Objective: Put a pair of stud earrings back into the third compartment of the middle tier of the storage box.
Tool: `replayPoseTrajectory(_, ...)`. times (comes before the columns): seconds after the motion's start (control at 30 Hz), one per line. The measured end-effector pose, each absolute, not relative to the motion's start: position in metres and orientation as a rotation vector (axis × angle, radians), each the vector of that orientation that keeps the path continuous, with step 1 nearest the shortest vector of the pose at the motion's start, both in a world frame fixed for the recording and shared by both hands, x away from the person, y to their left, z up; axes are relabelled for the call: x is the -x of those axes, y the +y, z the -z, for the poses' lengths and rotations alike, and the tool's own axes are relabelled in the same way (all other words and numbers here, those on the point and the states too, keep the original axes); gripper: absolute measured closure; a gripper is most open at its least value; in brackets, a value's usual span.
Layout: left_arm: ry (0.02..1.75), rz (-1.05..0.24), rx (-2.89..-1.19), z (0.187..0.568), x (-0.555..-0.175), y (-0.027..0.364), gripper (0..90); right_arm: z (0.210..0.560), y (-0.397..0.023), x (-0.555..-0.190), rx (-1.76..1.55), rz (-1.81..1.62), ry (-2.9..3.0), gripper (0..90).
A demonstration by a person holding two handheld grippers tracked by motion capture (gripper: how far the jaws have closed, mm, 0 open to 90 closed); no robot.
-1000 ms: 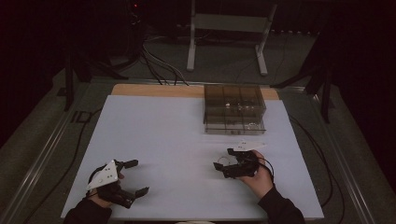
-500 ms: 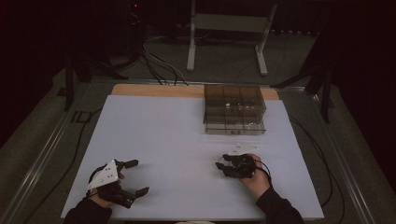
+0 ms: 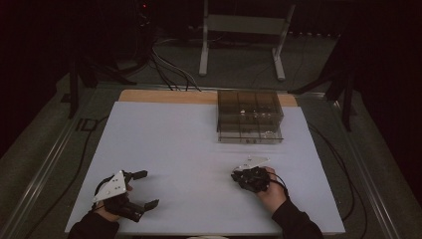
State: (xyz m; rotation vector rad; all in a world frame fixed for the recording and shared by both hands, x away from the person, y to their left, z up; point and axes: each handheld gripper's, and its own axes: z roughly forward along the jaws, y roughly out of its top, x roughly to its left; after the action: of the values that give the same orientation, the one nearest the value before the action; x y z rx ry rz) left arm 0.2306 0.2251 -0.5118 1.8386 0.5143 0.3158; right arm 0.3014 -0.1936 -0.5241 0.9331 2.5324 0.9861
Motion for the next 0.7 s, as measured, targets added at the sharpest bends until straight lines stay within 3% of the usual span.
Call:
replayPoseTrajectory(0.07, 0.512, -0.317, -1.836, 0.511, -0.23, 0.225, 0.6, 0.525, -0.193, -0.3, -0.93, -0.987, 2.532, 84.7)
replayPoseTrajectory(0.7, 0.511, -0.316, -1.834, 0.511, -0.23, 0.225, 0.6, 0.505, -0.195, -0.295, -0.889, -0.992, 2.495, 86.7)
